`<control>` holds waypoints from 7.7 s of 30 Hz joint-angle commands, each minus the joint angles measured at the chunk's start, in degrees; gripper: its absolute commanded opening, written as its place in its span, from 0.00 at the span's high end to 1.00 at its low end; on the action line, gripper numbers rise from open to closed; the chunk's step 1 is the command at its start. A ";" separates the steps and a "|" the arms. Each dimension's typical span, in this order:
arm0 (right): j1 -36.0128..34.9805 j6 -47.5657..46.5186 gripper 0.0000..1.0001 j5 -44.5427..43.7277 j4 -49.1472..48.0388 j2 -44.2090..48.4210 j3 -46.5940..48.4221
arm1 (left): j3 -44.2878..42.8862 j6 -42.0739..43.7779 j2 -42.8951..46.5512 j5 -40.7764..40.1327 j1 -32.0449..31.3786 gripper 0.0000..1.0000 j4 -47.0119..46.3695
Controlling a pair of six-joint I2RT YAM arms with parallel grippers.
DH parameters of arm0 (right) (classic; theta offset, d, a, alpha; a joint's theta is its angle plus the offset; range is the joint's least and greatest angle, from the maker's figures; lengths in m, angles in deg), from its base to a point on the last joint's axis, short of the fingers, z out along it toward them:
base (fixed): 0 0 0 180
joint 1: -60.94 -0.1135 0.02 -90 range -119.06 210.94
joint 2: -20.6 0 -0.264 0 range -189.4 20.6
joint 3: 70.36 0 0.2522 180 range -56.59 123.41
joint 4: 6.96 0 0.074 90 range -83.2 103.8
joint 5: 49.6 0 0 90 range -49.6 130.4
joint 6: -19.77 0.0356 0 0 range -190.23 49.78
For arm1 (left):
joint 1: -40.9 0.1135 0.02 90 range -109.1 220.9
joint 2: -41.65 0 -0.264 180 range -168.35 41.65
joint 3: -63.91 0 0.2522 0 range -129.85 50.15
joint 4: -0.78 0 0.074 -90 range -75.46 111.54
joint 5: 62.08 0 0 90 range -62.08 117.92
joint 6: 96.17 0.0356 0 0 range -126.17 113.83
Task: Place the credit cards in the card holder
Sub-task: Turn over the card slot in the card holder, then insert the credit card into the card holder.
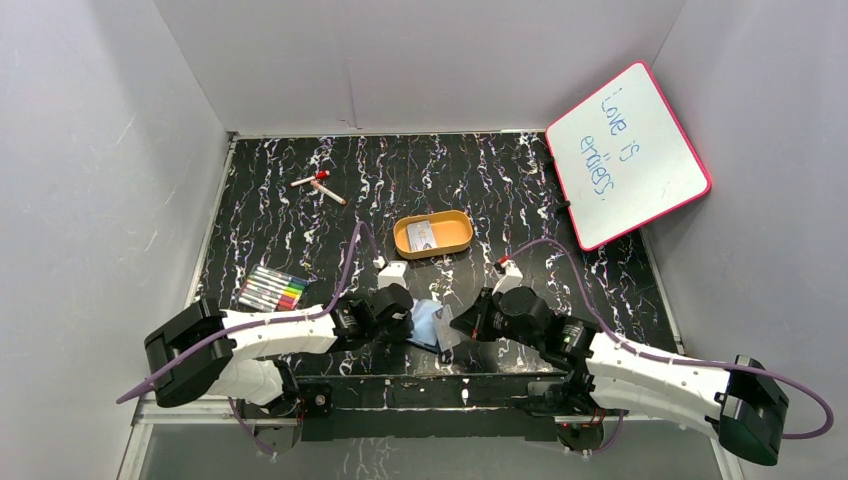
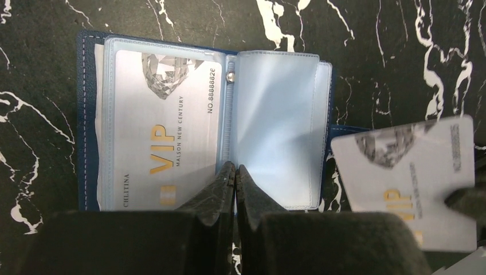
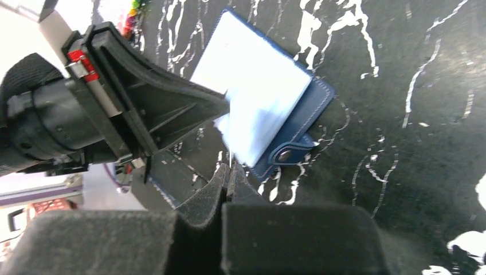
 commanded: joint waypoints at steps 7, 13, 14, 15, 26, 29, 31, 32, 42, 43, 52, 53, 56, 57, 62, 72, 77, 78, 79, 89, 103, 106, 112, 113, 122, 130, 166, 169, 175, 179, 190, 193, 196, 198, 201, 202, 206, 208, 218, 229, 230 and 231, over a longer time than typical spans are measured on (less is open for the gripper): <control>0.09 8.52 1.00 9.22 -3.81 3.02 -2.04 | -1.83 -7.87 -1.96 -5.25 0.49 1.00 -1.03; 0.24 8.29 1.00 13.76 -3.54 -0.88 -0.95 | -2.20 -8.94 -2.95 -5.67 0.45 1.00 -0.82; 0.44 8.33 1.00 14.40 -3.99 -1.74 -0.93 | -2.10 -9.07 -2.88 -5.74 0.48 1.00 -0.93; 0.79 8.39 1.00 15.84 -4.48 -2.89 -0.97 | -2.01 -9.10 -2.80 -5.80 0.49 1.00 -1.04; 4.03 10.65 1.00 17.82 -11.32 -7.56 -3.30 | -1.35 -9.33 -2.25 -6.09 0.49 1.00 -1.48; 4.66 11.08 1.00 17.87 -12.57 -9.11 -3.32 | -1.37 -9.30 -2.25 -6.28 0.49 1.00 -1.29; 5.08 11.09 1.00 18.17 -12.84 -10.14 -3.11 | -1.34 -9.28 -2.23 -6.29 0.49 1.00 -1.24; 5.15 11.14 1.00 18.42 -13.27 -10.48 -3.12 | -1.33 -9.29 -2.25 -6.29 0.49 1.00 -1.31; 6.70 10.72 1.00 22.53 -13.22 -12.57 -3.57 | -1.52 -9.60 -2.84 -6.47 0.49 1.00 -1.26; 6.94 10.63 1.00 23.30 -13.37 -13.18 -3.59 | -1.58 -9.65 -2.86 -6.47 0.49 1.00 -1.25; 8.14 11.51 1.00 24.35 -15.19 -13.33 -5.05 | -1.68 -9.83 -3.07 -6.47 0.52 1.00 -1.04; 8.27 11.72 1.00 23.76 -15.30 -12.79 -5.27 | -1.64 -9.84 -3.00 -6.47 0.49 1.00 -0.96; 8.50 12.20 1.00 22.71 -15.74 -11.56 -5.87 | -1.53 -10.03 -2.87 -6.47 0.50 1.00 -1.05; 8.64 12.35 1.00 22.53 -15.68 -11.44 -5.92 | -1.50 -10.06 -2.93 -6.49 0.50 1.00 -1.06; 9.03 13.89 1.00 21.41 -17.18 -10.75 -7.51 | -1.63 -10.02 -3.03 -6.30 0.50 1.00 -1.15; 9.87 15.39 1.00 19.38 -19.26 -9.80 -9.48 | -1.41 -10.16 -2.88 -6.28 0.49 1.00 -1.04; 10.04 15.49 1.00 18.94 -21.40 -8.80 -10.13 | -1.36 -10.11 -2.87 -6.16 0.56 1.00 -1.14; 10.06 15.58 1.00 18.88 -21.86 -8.75 -10.26 | -1.32 -10.11 -2.94 -6.08 0.55 1.00 -1.14; 10.10 15.58 1.00 18.79 -22.17 -8.73 -10.31 | -1.36 -10.04 -3.02 -5.97 0.48 1.00 -1.23; 10.43 16.58 1.00 17.80 -23.97 -7.88 -11.75 | -1.46 -9.85 -3.08 -5.69 0.51 1.00 -1.29; 10.78 12.92 1.00 18.59 -30.39 -16.98 -8.31 | -1.83 -8.51 -0.74 -5.13 0.55 0.95 -0.33; 10.73 12.01 1.00 18.59 -30.90 -18.38 -7.31 | -2.66 -7.65 0.09 -5.11 0.49 0.79 1.36; 10.72 9.46 1.00 18.18 -29.61 -19.79 -4.39 | -4.35 -6.40 3.85 -7.21 0.48 0.51 5.86; 10.77 9.16 1.00 18.28 -29.72 -20.15 -3.89 | -4.75 -6.20 4.42 -7.78 0.52 0.49 6.64; 10.70 7.31 1.00 21.25 -33.08 -26.46 -0.14 | -7.11 -4.32 9.43 -12.05 0.50 0.40 12.41; 9.40 5.36 1.00 22.55 -34.75 -32.26 4.88 | -7.19 -3.89 14.58 -14.93 0.49 0.40 14.93; 5.19 7.61 1.00 0.30 -51.54 -31.69 -2.49 | 7.73 -17.63 18.22 -11.00 7.64 0.56 15.19; 4.10 9.05 1.00 -2.94 -54.89 -32.67 -3.72 | 9.26 -18.40 18.64 -8.80 9.02 0.57 13.25; 1.76 10.40 1.00 -7.12 -60.27 -36.30 -5.00 | 12.77 -19.44 19.28 -2.41 11.86 0.61 7.99; 0.91 11.73 1.00 -7.81 -62.13 -38.92 -5.19 | 13.44 -19.43 18.75 -0.75 11.98 0.68 6.41; -1.35 14.09 1.00 -11.54 -63.66 -40.65 -7.49 | 14.23 -19.78 17.98 0.54 12.02 0.78 5.72; -1.57 13.49 1.00 -12.24 -62.67 -39.46 -8.04 | 14.15 -20.07 18.74 -0.18 12.07 0.78 6.98; -1.59 12.85 1.00 -11.92 -60.26 -39.00 -7.50 | 14.64 -20.16 19.51 -0.25 12.02 0.78 7.04; -1.54 12.48 1.00 -11.38 -61.14 -39.66 -7.38 | 14.80 -20.21 19.51 0.01 12.03 0.78 6.66; -1.58 12.46 1.00 -10.67 -62.25 -40.99 -7.09 | 14.76 -20.18 18.88 0.44 12.07 0.79 6.12; -1.59 12.44 1.00 -10.43 -62.61 -41.41 -6.96 | 14.72 -20.12 18.66 0.62 12.06 0.79 5.94; -1.59 12.67 1.00 -9.86 -63.38 -42.98 -6.55 | 14.54 -19.99 18.38 0.92 12.04 0.80 5.88; -1.54 12.81 1.00 -9.67 -63.84 -43.62 -6.42 | 14.54 -19.83 18.55 0.92 12.02 0.80 5.87; -1.59 12.64 1.00 -8.00 -67.59 -46.61 -5.67 | 14.63 -19.75 19.01 1.09 12.02 0.80 5.88; -1.59 13.44 1.00 -9.23 -68.80 -45.63 -7.06 | 14.00 -19.83 19.68 0.30 12.05 0.76 7.50; -1.59 13.24 1.00 -9.45 -68.07 -44.87 -7.13 | 13.87 -19.79 20.06 -0.08 12.06 0.74 8.06; -1.59 13.13 1.00 -9.57 -67.50 -44.32 -7.08 | 13.70 -19.72 20.52 -0.52 12.03 0.72 8.68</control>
